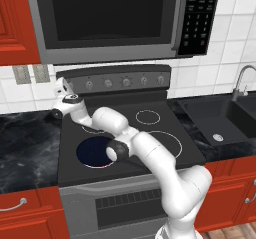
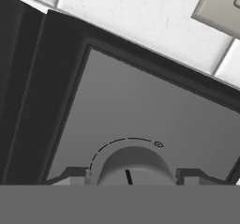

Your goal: Turn off the front left burner of the stove.

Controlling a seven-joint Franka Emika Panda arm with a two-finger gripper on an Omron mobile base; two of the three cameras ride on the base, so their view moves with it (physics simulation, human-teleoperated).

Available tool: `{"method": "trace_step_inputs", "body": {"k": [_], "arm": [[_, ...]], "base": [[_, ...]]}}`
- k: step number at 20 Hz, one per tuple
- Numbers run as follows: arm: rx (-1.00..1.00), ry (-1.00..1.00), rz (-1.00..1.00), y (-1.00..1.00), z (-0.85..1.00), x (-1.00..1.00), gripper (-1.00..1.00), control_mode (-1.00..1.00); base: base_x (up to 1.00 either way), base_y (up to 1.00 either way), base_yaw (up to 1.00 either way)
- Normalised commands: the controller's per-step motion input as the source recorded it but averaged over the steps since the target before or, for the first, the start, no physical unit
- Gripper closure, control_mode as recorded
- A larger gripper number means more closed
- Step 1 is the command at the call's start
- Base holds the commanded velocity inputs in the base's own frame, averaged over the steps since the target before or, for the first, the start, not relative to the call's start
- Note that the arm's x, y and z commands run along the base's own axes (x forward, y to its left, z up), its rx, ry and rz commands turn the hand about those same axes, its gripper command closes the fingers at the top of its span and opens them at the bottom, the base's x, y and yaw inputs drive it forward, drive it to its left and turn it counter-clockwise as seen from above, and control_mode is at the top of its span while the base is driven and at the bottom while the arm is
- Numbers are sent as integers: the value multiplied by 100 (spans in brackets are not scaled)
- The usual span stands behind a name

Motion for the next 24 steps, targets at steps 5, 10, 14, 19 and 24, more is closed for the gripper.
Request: {"method": "trace_step_inputs", "body": {"k": [5, 10, 14, 19, 24], "arm": [[37, -7, -22, 0, 6, 7, 100, -100], [36, -8, -22, 0, 4, 2, 100, -100], [38, -8, -25, 0, 1, 1, 100, -100], [37, -12, -24, 2, 0, 0, 100, -100], [37, -13, -23, 3, 0, 0, 100, -100]], "base": [[0, 0, 0], [0, 0, 0], [0, 0, 0], [0, 0, 0], [0, 0, 0]]}}
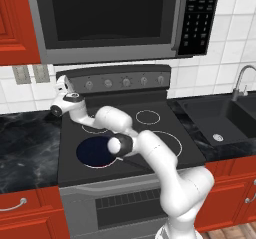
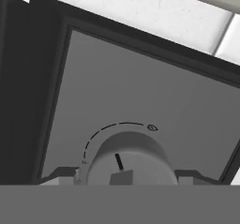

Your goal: Turn off the front left burner of the stove.

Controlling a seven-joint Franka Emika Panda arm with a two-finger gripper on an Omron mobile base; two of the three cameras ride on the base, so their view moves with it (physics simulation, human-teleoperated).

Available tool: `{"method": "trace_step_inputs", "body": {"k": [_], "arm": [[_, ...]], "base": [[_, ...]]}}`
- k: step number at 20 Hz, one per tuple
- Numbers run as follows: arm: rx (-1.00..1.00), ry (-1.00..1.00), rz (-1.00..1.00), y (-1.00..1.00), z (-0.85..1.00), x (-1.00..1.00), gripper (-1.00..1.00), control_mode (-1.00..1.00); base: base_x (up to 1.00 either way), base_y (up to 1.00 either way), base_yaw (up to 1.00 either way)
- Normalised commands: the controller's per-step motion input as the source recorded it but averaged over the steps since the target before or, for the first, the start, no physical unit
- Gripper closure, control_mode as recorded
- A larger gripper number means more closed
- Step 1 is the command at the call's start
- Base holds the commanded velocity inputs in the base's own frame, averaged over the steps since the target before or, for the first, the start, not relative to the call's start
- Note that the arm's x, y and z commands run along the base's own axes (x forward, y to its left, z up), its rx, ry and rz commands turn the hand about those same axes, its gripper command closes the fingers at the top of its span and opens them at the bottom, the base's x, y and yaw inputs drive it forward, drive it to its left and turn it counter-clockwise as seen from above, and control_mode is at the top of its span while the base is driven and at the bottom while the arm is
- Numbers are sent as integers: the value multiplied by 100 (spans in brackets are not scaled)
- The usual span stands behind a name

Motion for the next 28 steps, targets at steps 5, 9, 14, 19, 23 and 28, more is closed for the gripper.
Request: {"method": "trace_step_inputs", "body": {"k": [5, 9, 14, 19, 23, 28], "arm": [[39, -8, -22, 13, 3, 0, 100, -100], [41, -3, -14, 24, 5, 0, 100, -100], [41, -6, -2, 18, 1, -1, 100, -100], [41, -5, 0, 17, 3, 0, 100, -100], [42, -6, 0, 13, 0, -2, 100, -100], [44, -10, 0, 10, 0, -11, 100, -100]], "base": [[0, 0, 0], [0, 0, 0], [0, 0, 0], [0, 0, 0], [0, 0, 0], [0, 0, 0]]}}
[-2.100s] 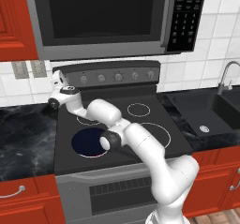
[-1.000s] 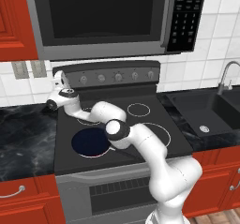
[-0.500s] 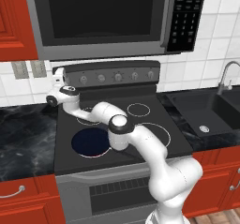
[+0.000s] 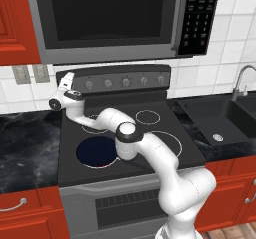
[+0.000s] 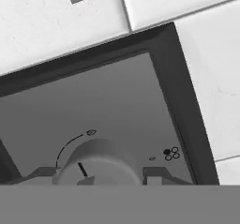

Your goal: Turn off the front left burner of the stove.

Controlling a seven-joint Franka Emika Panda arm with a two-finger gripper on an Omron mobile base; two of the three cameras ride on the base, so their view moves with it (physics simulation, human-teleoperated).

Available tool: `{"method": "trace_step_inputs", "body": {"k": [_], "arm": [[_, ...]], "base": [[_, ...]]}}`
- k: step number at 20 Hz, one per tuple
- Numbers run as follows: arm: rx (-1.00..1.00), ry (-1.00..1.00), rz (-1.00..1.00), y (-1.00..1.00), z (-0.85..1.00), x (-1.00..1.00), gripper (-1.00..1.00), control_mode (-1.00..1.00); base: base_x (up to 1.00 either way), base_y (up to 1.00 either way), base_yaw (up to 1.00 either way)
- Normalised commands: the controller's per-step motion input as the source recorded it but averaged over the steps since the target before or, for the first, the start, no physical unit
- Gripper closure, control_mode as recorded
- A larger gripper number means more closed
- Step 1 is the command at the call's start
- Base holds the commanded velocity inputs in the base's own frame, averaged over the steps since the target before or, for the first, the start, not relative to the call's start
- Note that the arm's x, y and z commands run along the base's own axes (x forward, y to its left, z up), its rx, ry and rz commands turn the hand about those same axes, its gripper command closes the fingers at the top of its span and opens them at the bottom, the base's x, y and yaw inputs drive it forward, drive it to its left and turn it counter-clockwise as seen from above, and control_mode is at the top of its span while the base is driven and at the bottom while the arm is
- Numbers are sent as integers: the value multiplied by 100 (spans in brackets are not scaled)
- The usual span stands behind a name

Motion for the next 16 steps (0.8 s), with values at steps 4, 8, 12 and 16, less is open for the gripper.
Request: {"method": "trace_step_inputs", "body": {"k": [4, 8, 12, 16], "arm": [[45, -11, 0, 12, 0, 0, 100, -100], [44, -11, 0, 7, 0, 0, 100, -100], [45, -11, -1, 2, 0, 0, 100, -100], [47, -9, -5, 0, 0, 1, 100, -100]], "base": [[0, 0, 0], [0, 0, 0], [0, 0, 0], [0, 0, 0]]}}
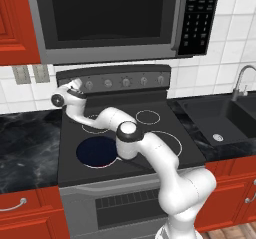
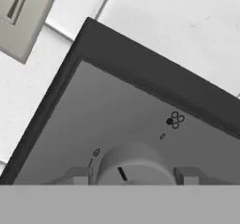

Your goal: Turn off the front left burner of the stove.

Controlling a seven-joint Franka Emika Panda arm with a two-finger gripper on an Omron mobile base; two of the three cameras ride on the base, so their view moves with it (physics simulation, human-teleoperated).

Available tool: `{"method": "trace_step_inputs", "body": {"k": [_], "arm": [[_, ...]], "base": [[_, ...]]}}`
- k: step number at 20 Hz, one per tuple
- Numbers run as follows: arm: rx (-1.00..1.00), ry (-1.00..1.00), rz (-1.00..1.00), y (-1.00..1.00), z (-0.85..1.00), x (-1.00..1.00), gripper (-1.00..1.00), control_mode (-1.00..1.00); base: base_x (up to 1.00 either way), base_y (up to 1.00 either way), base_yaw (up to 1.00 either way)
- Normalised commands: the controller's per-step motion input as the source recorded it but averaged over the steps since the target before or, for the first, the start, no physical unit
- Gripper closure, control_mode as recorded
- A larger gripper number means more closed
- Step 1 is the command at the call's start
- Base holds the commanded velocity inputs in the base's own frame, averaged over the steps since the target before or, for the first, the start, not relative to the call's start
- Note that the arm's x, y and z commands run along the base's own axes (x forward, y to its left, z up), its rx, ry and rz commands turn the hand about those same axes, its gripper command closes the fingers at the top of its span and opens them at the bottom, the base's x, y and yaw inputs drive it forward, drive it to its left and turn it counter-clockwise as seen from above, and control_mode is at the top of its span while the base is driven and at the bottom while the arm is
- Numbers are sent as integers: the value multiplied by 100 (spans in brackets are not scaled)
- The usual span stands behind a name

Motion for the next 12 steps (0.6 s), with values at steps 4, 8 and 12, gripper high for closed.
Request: {"method": "trace_step_inputs", "body": {"k": [4, 8, 12], "arm": [[49, -6, -8, 0, 0, 9, 100, -100], [50, -4, -9, 0, 0, 4, 100, -100], [50, -3, -9, 0, 0, 1, 100, -100]], "base": [[0, 0, 0], [0, 0, 0], [0, 0, 0]]}}
